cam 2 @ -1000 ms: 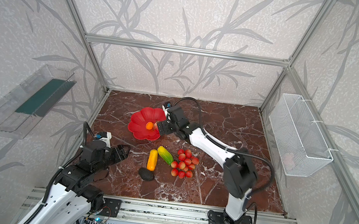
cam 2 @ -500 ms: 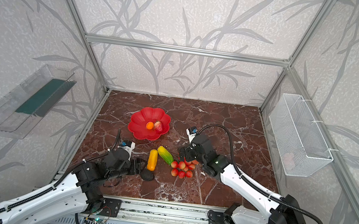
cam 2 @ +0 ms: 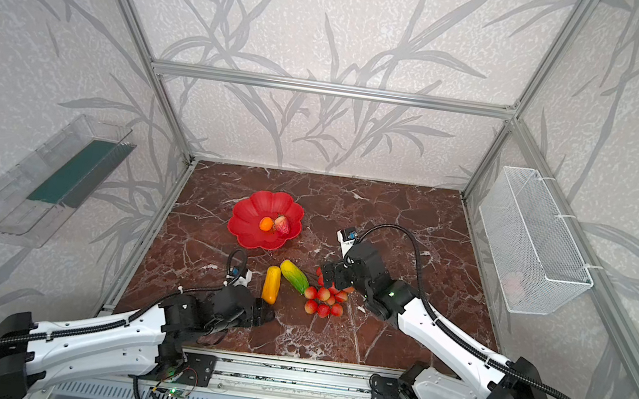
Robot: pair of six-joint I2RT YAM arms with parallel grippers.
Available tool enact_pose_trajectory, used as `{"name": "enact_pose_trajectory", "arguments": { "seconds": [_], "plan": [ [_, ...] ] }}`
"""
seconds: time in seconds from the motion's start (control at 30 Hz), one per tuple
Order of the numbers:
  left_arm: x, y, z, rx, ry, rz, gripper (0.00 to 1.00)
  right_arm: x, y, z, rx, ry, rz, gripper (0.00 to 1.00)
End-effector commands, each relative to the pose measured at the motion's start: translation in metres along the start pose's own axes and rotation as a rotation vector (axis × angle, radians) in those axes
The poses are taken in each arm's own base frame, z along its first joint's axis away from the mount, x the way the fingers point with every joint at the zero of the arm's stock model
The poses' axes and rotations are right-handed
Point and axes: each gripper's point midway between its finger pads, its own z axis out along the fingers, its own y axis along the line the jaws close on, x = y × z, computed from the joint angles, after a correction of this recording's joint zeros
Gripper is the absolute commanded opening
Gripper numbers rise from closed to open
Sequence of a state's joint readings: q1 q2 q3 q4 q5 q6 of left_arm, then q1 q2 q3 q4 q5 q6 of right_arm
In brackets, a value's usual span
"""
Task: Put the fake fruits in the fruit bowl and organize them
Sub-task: 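Grasp the dark avocado with the left gripper while the right arm withdraws, then carry the avocado into the red bowl and release it with the left gripper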
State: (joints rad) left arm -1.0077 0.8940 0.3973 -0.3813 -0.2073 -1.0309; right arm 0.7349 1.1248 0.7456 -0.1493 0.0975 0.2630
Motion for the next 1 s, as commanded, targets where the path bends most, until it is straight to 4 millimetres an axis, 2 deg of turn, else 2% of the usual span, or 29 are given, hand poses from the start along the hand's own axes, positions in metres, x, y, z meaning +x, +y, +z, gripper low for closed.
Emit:
{"name": "enact_pose_trajectory", "arguments": {
  "seconds": [0.0,0.2,0.5,0.57,0.7,0.8,0.97],
  "plan": [
    [-0.006,0.001,0.007,-0.017,-0.047,-0.042,0.81,-0.001,-0.007,-0.007,0.022,-0.015,-0.004,0.99],
    [0.006,0.005,0.015,-0.033,-0.002,-0.061,0.78,-0.001,-0.011,-0.01,0.03,-0.02,-0.007,0.99],
    [0.018,0.008,0.023,-0.044,0.048,-0.069,0.78,0.003,-0.01,-0.005,0.02,-0.009,0.006,0.99],
    [0.018,0.006,0.026,-0.038,0.046,-0.072,0.71,0.002,-0.01,-0.005,0.018,-0.011,0.009,0.99],
    [0.018,0.008,0.026,-0.039,0.041,-0.087,0.49,0.003,-0.011,-0.006,0.024,-0.011,0.008,0.99],
    [0.015,0.01,0.017,-0.028,0.023,-0.103,0.4,0.003,-0.012,-0.008,0.029,-0.014,0.008,0.99],
    [-0.012,0.017,-0.024,0.013,-0.095,-0.107,0.37,0.0,-0.012,-0.01,0.025,-0.023,0.015,0.99]
  ]
}}
